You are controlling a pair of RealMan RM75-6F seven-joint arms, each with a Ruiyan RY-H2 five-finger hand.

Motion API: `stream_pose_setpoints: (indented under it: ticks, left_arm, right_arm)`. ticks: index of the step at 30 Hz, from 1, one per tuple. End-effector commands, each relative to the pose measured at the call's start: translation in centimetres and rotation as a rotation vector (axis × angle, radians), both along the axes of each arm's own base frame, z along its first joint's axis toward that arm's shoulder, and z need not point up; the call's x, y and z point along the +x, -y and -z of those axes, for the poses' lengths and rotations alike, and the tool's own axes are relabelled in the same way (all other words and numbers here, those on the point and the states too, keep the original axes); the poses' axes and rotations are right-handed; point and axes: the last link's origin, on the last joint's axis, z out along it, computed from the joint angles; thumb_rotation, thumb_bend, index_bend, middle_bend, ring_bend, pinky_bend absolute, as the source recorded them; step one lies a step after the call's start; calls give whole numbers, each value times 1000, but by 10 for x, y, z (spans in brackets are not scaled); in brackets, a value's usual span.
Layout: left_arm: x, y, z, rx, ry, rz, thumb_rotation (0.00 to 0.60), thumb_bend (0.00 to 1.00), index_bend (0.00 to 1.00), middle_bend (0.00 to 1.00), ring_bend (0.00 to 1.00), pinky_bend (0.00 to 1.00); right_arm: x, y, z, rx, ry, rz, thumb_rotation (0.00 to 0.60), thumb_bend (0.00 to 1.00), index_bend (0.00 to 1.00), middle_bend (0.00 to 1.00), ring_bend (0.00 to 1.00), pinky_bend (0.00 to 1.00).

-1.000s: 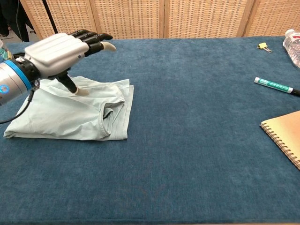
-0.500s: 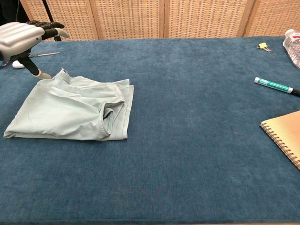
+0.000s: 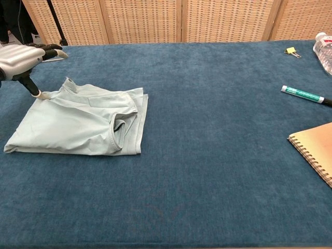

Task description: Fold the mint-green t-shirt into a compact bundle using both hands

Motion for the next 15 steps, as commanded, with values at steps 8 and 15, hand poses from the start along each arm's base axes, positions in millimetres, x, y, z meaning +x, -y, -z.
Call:
stream_pose_setpoints:
  ticks: [8,15]
  left_arm:
    - [-7,-5,11,-10,-28,-41,600,0,0,0,0,0]
    - [-11,-6,7,7,-33,-54,600,0,0,0,0,0]
  right_arm:
    - [-1,1,1,2,-1,3,600,388,0,0,0,0]
    - [0,0,0,0,1,0,600,388,0,0,0,0]
